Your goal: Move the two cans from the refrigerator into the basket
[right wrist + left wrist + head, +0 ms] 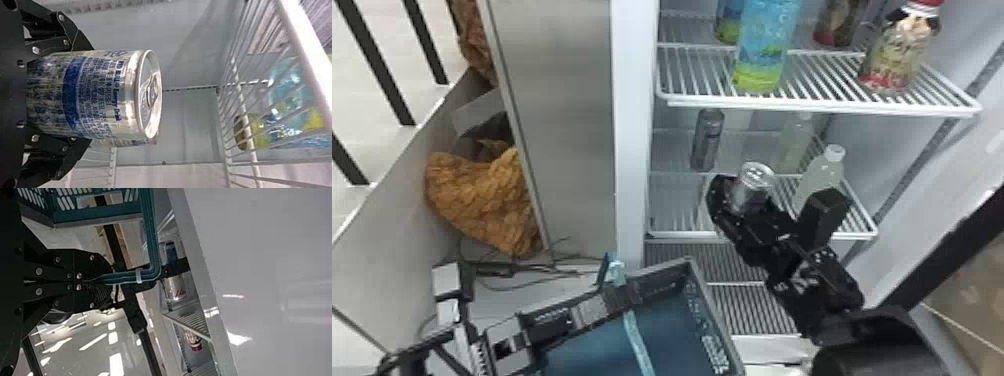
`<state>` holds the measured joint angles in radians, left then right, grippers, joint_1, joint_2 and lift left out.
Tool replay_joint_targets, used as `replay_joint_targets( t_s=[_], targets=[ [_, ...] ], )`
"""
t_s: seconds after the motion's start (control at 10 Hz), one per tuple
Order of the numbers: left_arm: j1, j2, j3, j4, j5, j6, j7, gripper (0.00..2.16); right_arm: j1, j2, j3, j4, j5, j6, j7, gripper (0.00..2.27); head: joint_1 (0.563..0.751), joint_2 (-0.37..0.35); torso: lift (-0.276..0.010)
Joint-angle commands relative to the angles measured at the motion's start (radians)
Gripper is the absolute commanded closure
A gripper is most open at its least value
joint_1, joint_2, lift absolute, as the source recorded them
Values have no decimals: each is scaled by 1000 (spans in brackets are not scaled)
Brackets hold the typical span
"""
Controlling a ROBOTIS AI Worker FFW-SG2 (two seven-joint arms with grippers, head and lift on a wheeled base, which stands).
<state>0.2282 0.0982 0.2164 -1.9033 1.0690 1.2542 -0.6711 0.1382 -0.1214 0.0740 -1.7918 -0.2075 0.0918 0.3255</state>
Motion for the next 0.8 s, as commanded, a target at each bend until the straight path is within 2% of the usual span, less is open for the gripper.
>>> replay_joint_targets(
  t_s=[0.0,0.3,0.7],
  targets=[
    [2,0,1,0,2,0,-1,1210,63,-6,-4,-89,-30,36,3,1282,695,-104,-219],
    [5,0,3,0,4,0,-1,1210,154,-11,-10,-224,-54,124,24,1282,695,-97,-219],
    [10,-2,7,0,4,0,-1,1210,230,-14,4,-281,-98,198,61,1282,695,-79,-219]
  ],
)
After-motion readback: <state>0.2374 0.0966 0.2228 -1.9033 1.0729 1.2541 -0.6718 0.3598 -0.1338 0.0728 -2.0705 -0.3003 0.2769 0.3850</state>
